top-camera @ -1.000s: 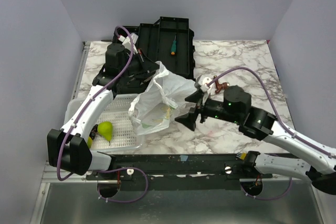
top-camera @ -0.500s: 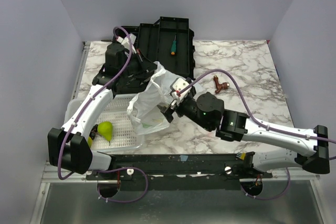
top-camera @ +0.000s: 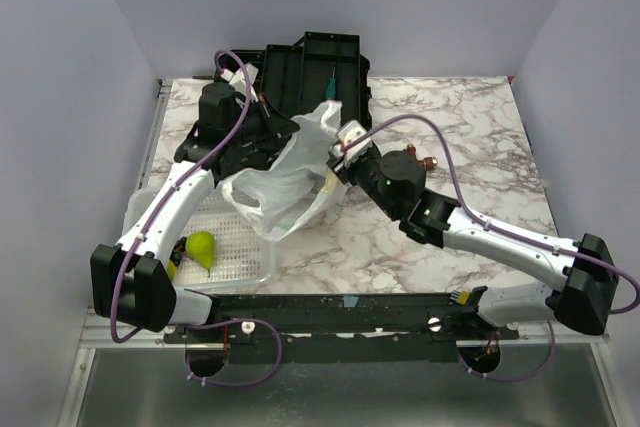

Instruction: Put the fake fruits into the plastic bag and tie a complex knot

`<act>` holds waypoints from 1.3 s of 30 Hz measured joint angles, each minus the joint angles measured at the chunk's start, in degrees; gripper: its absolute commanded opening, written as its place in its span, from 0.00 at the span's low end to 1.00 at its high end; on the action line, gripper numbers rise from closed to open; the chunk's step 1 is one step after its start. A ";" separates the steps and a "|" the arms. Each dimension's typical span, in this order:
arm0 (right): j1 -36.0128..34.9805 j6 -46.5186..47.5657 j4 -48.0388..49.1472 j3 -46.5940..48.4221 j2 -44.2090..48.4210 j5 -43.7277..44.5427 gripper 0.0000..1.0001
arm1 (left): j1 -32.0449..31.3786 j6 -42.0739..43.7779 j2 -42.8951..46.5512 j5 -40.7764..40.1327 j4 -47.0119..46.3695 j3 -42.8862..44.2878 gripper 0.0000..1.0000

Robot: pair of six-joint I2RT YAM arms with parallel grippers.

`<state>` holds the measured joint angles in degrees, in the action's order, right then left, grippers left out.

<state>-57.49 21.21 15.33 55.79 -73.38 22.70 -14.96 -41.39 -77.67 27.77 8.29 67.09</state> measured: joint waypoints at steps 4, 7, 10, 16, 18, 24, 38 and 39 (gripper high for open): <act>4.50 -3.39 -2.34 1.22 -0.39 -7.69 0.01 | 0.00 4.11 -0.31 0.50 2.05 0.92 0.00; 5.97 -8.26 -8.98 4.44 0.17 -13.29 0.01 | 0.00 8.96 -1.31 0.72 4.31 3.32 0.00; 6.19 -14.67 -15.74 5.31 4.59 -19.08 0.01 | 0.00 15.72 -2.49 0.85 6.45 5.84 0.00; 6.43 -26.03 -24.17 4.09 15.08 -23.93 0.01 | -2.80 27.69 -4.31 7.39 11.43 10.56 0.32; 6.45 -27.74 -25.00 2.89 15.89 -23.98 0.01 | -2.93 31.47 -4.31 7.67 12.35 11.23 0.56; 6.45 -31.30 -26.16 -1.14 15.47 -23.87 0.00 | 1.75 37.09 -3.58 11.10 19.37 14.67 0.98; 8.09 -33.42 -26.62 -4.00 18.40 -20.85 0.01 | 33.33 71.43 8.98 16.02 58.75 23.39 0.98; 8.22 -33.48 -26.64 -4.00 18.40 -20.81 0.01 | 34.77 74.12 9.03 15.72 61.02 21.97 0.98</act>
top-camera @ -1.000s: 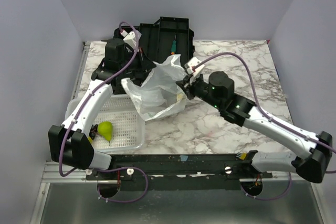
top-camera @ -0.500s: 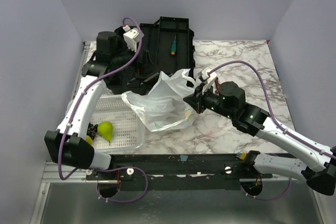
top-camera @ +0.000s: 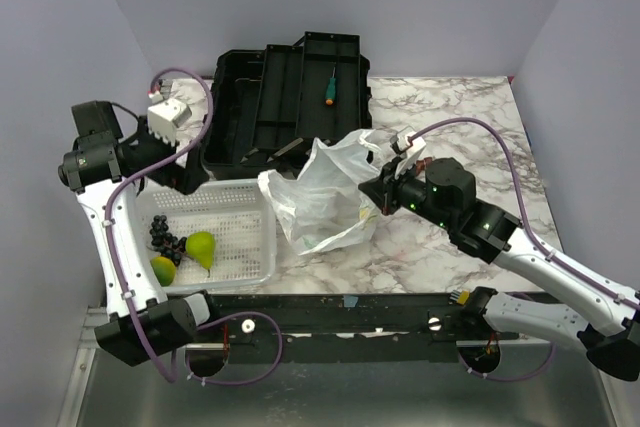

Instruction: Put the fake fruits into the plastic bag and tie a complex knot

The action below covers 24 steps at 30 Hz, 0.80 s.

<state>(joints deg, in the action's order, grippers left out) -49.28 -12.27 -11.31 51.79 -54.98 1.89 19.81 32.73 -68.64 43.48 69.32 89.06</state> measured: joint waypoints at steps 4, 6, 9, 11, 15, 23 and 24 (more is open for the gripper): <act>0.85 -0.90 -0.22 -0.04 0.00 -0.02 0.01 | 2.51 12.02 2.91 -4.90 5.38 -13.40 0.98; 1.16 -1.53 -0.37 -0.04 0.00 -0.07 0.01 | 2.51 15.96 5.70 -7.30 5.75 -20.61 0.98; 1.73 -2.71 -0.44 -0.04 -0.09 -0.26 0.01 | 2.58 20.22 9.75 -10.82 4.81 -29.42 0.97; 2.10 -3.28 -0.61 -0.04 -0.15 -1.07 0.01 | 2.58 22.05 10.10 -12.31 3.50 -32.57 0.96; 2.95 -4.44 -1.07 -0.04 -0.42 -2.45 0.01 | 2.49 23.85 9.31 -14.10 -1.55 -37.75 0.95; 3.76 -5.75 -1.86 -0.04 -0.68 -3.72 0.01 | -1.01 25.38 9.38 -19.82 -11.65 -46.77 0.86; 3.93 -5.77 -1.86 -0.04 -0.70 -3.78 0.01 | -1.31 25.35 9.35 -20.48 -12.90 -47.69 0.82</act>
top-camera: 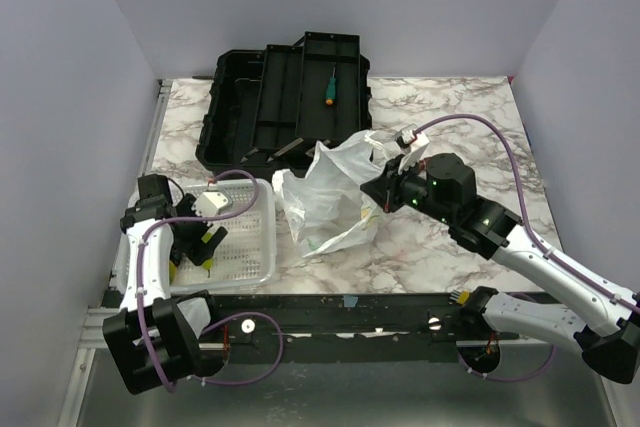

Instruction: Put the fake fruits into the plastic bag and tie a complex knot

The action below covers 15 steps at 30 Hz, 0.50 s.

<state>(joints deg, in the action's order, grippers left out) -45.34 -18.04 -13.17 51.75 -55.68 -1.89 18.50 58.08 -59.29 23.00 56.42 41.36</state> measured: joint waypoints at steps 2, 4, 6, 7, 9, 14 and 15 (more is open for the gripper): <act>0.04 -0.09 0.00 0.00 -0.02 -0.17 0.01 | -0.50 -0.07 -0.33 -1.03 -2.16 -1.40 0.68; 0.07 -0.13 0.02 -0.09 -0.02 -0.31 0.01 | -0.92 -0.35 -0.85 -1.68 -3.72 -2.38 0.52; 0.09 -0.15 0.02 -0.24 -0.02 -0.35 0.01 | -1.29 -0.74 -1.09 -1.79 -4.50 -2.58 0.39; 0.09 -0.15 0.00 -0.39 -0.02 -0.35 0.01 | -1.38 -0.96 -1.01 -1.77 -4.76 -2.47 0.35; 0.09 -0.20 0.00 -0.76 -0.02 -0.37 0.01 | -1.38 -1.53 -0.92 -1.55 -4.61 -2.12 0.31; 0.09 -0.66 -0.02 -1.51 -0.02 -1.27 0.01 | -2.56 -5.46 -0.94 1.42 0.20 10.05 0.26; 0.09 -0.81 -0.02 -1.55 -0.02 -1.53 0.01 | -3.02 -6.67 -1.22 2.47 0.72 14.51 0.25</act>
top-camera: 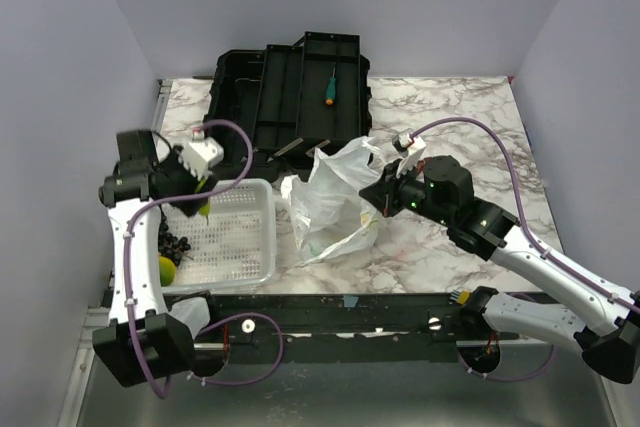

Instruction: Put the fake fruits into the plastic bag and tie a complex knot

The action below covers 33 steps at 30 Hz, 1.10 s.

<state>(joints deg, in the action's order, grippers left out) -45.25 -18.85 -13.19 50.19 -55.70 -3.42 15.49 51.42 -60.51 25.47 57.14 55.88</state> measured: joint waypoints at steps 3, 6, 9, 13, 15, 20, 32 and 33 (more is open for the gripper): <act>0.00 -0.26 0.02 -0.02 0.00 -0.72 0.01 | -4.20 -5.33 -2.86 3.52 0.96 17.73 0.25; 0.04 -0.57 0.00 -0.02 0.02 -1.40 0.01 | -11.98 -11.45 -4.31 5.99 -0.74 29.70 0.25; 0.55 -0.92 0.00 -0.02 0.11 -2.38 0.01 | -23.06 -18.25 -5.25 8.20 -3.02 39.41 0.26; 1.16 -2.56 0.00 -0.02 0.13 -4.13 0.01 | -36.13 -22.86 -8.35 11.54 -4.52 50.60 0.25; 1.62 -3.76 0.00 0.00 0.11 -5.14 0.01 | -43.01 -23.02 -10.54 13.18 -4.35 53.70 0.24; 4.24 -8.28 -0.33 1.92 -0.48 -7.65 0.01 | -56.15 -19.10 -11.80 14.56 -4.66 45.09 0.21; 9.03 -17.07 -2.38 6.38 -1.27 -12.94 0.01 | -58.36 -5.77 -14.21 4.31 -5.97 13.29 0.17; 9.18 -16.85 -3.02 6.27 -0.96 -12.85 0.01 | -58.31 -3.91 -14.16 2.82 -6.16 10.99 0.17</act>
<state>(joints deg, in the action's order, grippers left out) -36.07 -35.70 -16.21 56.47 -56.66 -16.27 -42.83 47.51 -74.67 28.29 50.98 66.87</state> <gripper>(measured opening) 0.010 0.677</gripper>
